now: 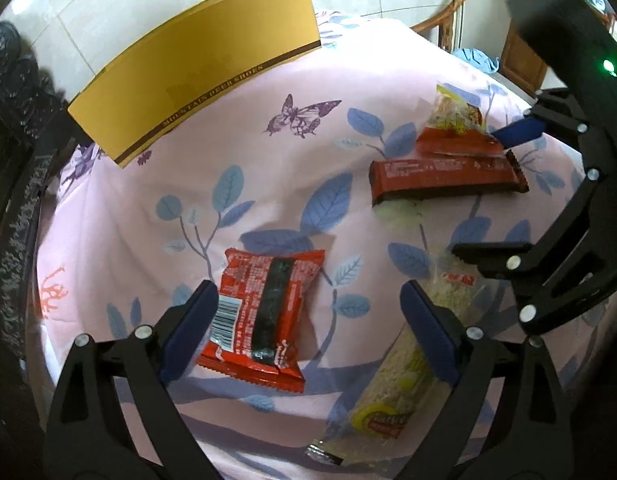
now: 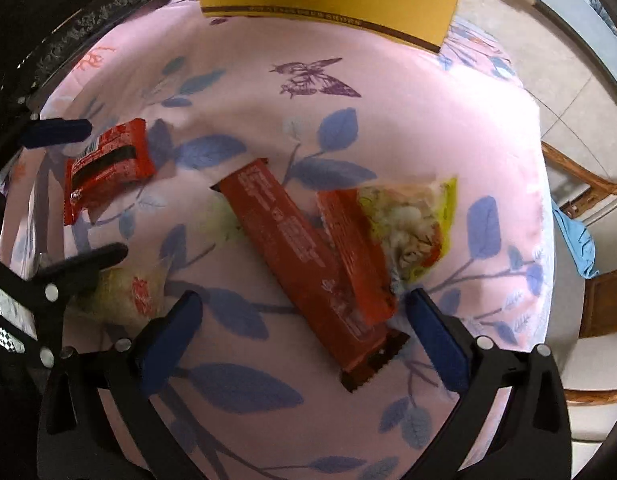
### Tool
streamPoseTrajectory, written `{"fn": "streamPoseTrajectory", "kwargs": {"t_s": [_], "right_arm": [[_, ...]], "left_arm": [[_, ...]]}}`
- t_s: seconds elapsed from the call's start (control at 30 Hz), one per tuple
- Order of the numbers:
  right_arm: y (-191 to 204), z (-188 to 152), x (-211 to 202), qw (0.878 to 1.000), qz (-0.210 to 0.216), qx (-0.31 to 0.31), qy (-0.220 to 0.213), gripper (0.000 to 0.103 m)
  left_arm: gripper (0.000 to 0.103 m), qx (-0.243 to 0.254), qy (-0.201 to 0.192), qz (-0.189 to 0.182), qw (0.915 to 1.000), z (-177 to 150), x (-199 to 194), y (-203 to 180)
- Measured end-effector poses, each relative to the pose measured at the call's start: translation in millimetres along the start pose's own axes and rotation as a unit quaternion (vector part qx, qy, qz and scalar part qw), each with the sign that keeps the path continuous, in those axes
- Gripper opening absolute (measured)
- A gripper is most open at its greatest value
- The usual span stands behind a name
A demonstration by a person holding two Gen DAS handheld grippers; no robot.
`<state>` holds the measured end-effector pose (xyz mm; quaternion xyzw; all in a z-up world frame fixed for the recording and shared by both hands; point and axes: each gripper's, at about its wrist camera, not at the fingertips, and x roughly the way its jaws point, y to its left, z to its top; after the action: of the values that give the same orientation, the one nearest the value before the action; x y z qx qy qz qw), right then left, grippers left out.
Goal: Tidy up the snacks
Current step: 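Grasp the red chocolate bar with right tool while left tool approaches the stick snack, then grasp the yellow-green stick snack with left tool while right tool holds the chocolate bar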
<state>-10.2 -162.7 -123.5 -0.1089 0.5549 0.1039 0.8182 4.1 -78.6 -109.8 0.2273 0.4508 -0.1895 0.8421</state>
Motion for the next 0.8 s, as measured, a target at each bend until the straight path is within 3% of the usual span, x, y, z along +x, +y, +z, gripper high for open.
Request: {"fn": "streamPoseTrajectory", "kwargs": {"t_s": [0.07,0.1,0.13,0.2,0.3,0.43,0.53,0.8], "right_arm": [[2,2,1,1.0,0.001,-0.002,0.001,0.102],[3,3,1,1.0,0.002,-0.001,0.0,0.095],[4,1,-3,1.0,0.003,-0.001,-0.011,0.086],[5,0,-11,1.0,0.006,-0.013,-0.025,0.049],[13,-4,-17,1.0,0.008,-0.02,-0.017,0.026],[20,-10,-22,1.0,0.003,-0.029,-0.005,0.024],[5,-11,-25,0.999,0.015,0.028,-0.011,0.024],[-23,-24,-61,0.993,0.015,0.101,-0.054,0.024]], "left_arm": [[0.094,0.002,-0.002,0.0,1.0,0,-3,1],[0.094,0.001,-0.002,0.004,1.0,0,-4,2],[0.094,-0.001,-0.001,0.012,0.9999,1,-6,2],[0.094,-0.018,0.018,0.036,0.999,-2,-7,3],[0.094,-0.041,0.01,0.015,0.999,-13,-19,-3],[0.094,-0.036,0.01,0.011,0.9992,-18,-22,-13],[0.094,-0.027,0.008,0.02,0.9994,-17,-24,-18],[0.094,-0.013,0.015,0.045,0.9988,-19,-26,-27]]}}
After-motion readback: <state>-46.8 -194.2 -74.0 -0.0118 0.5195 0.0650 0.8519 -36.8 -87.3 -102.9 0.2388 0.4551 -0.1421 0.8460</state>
